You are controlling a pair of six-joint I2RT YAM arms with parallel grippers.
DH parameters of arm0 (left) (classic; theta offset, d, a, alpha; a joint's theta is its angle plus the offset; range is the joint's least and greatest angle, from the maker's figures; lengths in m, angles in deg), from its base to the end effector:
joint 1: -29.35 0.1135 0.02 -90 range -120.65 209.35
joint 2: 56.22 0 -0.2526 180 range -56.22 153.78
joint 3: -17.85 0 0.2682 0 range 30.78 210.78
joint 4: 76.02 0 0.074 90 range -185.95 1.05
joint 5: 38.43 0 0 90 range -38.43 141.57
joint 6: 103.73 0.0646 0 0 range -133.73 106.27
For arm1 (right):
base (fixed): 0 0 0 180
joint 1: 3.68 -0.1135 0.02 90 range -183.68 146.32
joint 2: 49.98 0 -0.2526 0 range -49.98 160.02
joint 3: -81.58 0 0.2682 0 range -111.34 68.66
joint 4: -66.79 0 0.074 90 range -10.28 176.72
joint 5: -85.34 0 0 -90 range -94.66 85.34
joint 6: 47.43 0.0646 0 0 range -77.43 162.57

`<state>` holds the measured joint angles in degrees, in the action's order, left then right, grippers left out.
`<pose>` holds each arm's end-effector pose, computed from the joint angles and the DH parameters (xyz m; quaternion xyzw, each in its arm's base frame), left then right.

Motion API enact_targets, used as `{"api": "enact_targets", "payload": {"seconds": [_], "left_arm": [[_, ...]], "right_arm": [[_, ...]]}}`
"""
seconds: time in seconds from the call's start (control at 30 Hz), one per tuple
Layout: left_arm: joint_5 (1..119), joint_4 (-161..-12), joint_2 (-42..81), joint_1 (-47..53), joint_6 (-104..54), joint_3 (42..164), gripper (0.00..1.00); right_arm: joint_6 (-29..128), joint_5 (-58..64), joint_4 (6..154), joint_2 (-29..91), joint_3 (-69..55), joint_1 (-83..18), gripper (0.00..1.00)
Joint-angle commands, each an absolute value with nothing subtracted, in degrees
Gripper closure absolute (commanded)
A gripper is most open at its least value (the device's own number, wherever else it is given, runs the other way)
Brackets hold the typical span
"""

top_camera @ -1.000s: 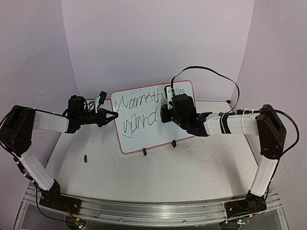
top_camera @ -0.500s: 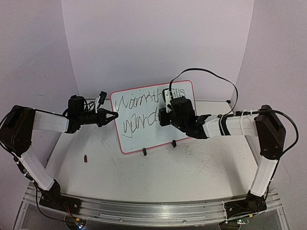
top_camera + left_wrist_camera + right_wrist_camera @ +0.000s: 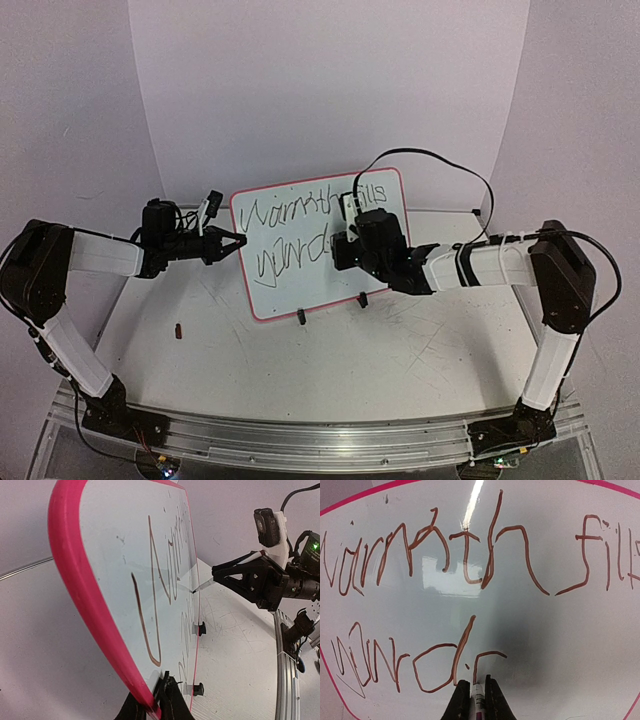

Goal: Write a sentence on the whiteboard

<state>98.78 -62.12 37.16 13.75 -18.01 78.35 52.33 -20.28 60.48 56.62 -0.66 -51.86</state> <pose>0.3452 -0.1456 0.1817 0.3050 0.7193 -0.4129 0.4680 0.3237 0.3357 0.2027 -0.1884 0.7834 0.1857 0.5624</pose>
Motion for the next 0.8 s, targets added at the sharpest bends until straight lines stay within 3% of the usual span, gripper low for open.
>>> {"api": "enact_targets", "payload": {"seconds": [0.0, 0.43, 0.77], "left_arm": [[89.8, -65.66, 39.22, 13.46, -9.34, 78.73, 1.0], [89.51, -65.69, 39.05, 13.47, -9.25, 78.59, 1.0], [89.63, -65.75, 39.34, 13.48, -9.24, 78.84, 1.0]], "right_arm": [[51.09, -25.26, 60.64, 54.77, -2.09, -49.69, 1.0], [49.26, -24.58, 59.06, 55.35, -5.61, -48.86, 1.0], [54.34, -20.46, 60.13, 54.28, 1.73, -49.14, 1.0]]}}
